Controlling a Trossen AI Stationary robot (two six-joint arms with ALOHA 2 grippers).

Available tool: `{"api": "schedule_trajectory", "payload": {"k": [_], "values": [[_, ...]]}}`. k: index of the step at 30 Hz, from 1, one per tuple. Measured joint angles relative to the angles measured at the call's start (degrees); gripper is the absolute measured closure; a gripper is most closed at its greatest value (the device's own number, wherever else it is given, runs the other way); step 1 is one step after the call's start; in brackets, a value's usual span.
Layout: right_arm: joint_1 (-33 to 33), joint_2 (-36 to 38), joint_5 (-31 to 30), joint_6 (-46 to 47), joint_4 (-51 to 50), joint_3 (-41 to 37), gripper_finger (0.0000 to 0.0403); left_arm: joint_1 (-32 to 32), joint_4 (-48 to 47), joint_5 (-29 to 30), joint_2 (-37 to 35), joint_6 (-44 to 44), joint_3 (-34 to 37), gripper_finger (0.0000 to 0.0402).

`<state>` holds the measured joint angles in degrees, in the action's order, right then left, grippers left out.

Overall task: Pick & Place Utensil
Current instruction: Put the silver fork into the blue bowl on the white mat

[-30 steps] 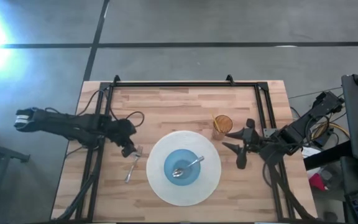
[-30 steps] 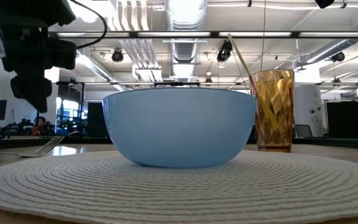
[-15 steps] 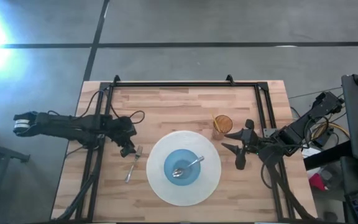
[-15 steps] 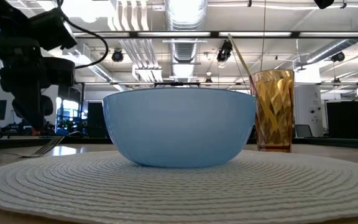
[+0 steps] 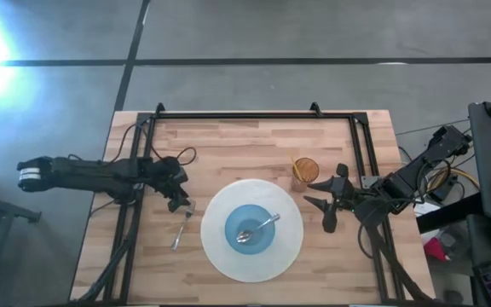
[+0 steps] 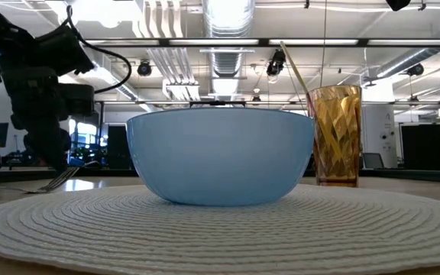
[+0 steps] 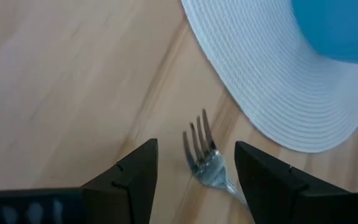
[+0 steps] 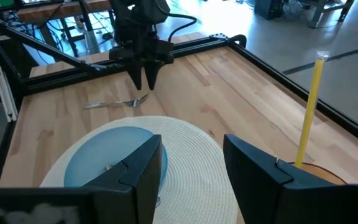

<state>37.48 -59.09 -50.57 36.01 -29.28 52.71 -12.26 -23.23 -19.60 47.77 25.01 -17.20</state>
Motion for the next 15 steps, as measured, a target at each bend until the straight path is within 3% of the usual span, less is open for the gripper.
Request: {"api": "schedule_trajectory", "payload": {"k": [15], "values": [[0.0, 0.0, -0.11, 0.0, 0.02, 0.0, 0.0236, -0.27, 10.34, -1.23, 0.1, -2.28, 5.53, 0.0197]]}}
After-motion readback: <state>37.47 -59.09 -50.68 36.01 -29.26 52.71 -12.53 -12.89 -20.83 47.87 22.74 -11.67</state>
